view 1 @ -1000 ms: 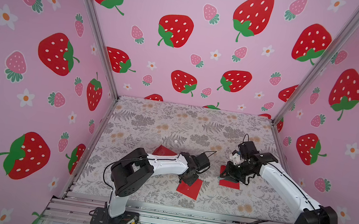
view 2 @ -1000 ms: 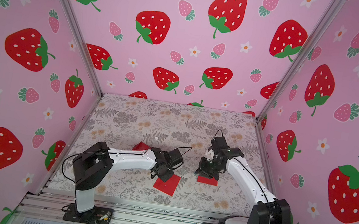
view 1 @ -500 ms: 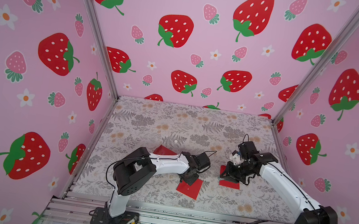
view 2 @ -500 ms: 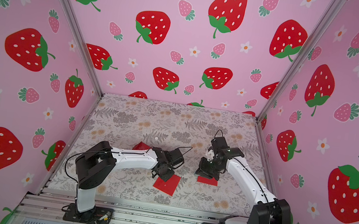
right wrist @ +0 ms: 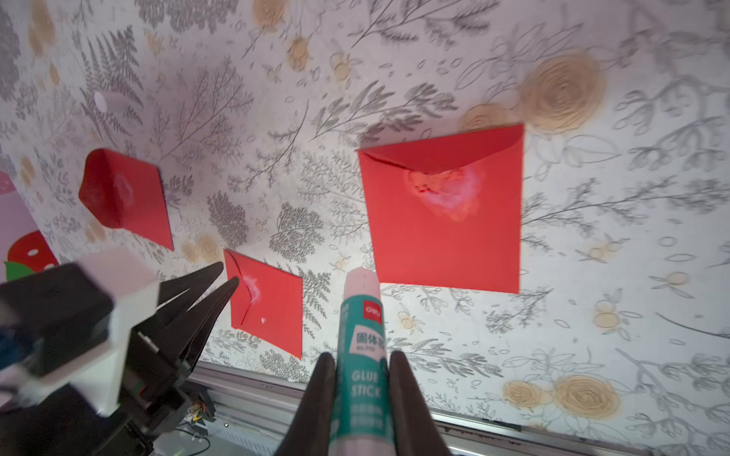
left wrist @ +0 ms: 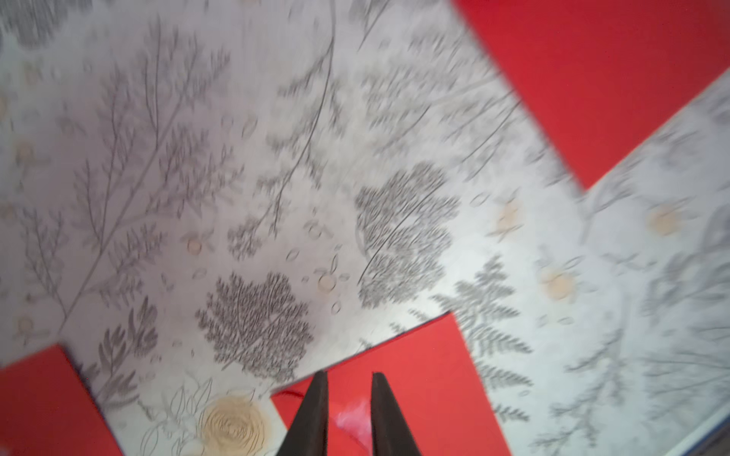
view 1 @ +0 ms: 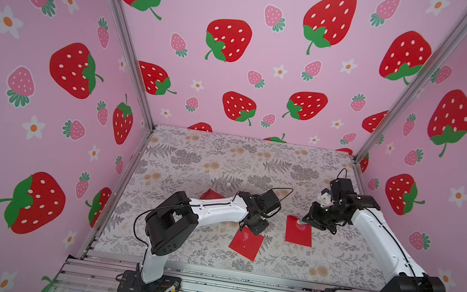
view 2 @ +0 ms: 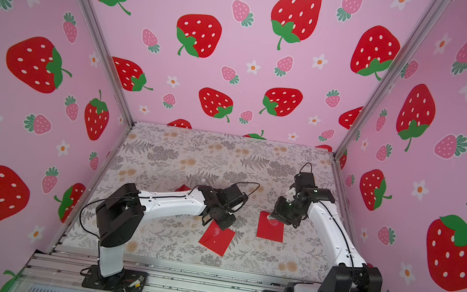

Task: Seal the envelope with a glue stick
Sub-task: Seal the envelope at the center of the board, then adjust the envelope at the center of the board.

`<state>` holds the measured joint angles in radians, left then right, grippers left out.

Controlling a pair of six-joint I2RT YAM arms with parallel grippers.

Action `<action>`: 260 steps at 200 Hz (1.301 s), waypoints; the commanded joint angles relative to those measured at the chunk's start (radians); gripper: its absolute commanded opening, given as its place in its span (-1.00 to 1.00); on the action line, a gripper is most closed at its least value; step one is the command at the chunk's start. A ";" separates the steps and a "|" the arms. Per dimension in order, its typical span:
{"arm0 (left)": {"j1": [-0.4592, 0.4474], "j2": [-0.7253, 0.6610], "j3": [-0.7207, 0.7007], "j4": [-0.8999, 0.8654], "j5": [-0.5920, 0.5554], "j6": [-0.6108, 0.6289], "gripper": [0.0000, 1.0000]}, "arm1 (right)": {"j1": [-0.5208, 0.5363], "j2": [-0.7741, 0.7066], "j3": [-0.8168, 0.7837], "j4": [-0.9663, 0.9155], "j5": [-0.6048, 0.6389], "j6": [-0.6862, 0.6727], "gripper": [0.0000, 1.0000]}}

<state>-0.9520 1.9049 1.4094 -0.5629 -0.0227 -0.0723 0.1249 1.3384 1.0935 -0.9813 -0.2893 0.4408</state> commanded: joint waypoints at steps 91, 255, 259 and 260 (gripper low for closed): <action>0.015 0.324 0.405 0.169 0.468 0.643 -0.37 | -0.191 -0.082 0.046 -0.076 -0.016 -0.087 -1.00; 0.077 0.561 0.653 0.116 0.520 0.754 -0.33 | -0.192 -0.088 0.058 -0.093 -0.056 -0.100 -1.00; 0.078 0.566 0.660 0.109 0.518 0.758 -0.33 | -0.192 -0.092 0.058 -0.095 -0.057 -0.102 -1.00; 0.078 0.569 0.662 0.108 0.516 0.760 -0.33 | -0.191 -0.091 0.058 -0.094 -0.055 -0.102 -1.00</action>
<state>-0.8707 2.4374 2.0136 -0.4011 0.4797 0.6487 -0.0639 1.2667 1.1290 -1.0454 -0.3290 0.3519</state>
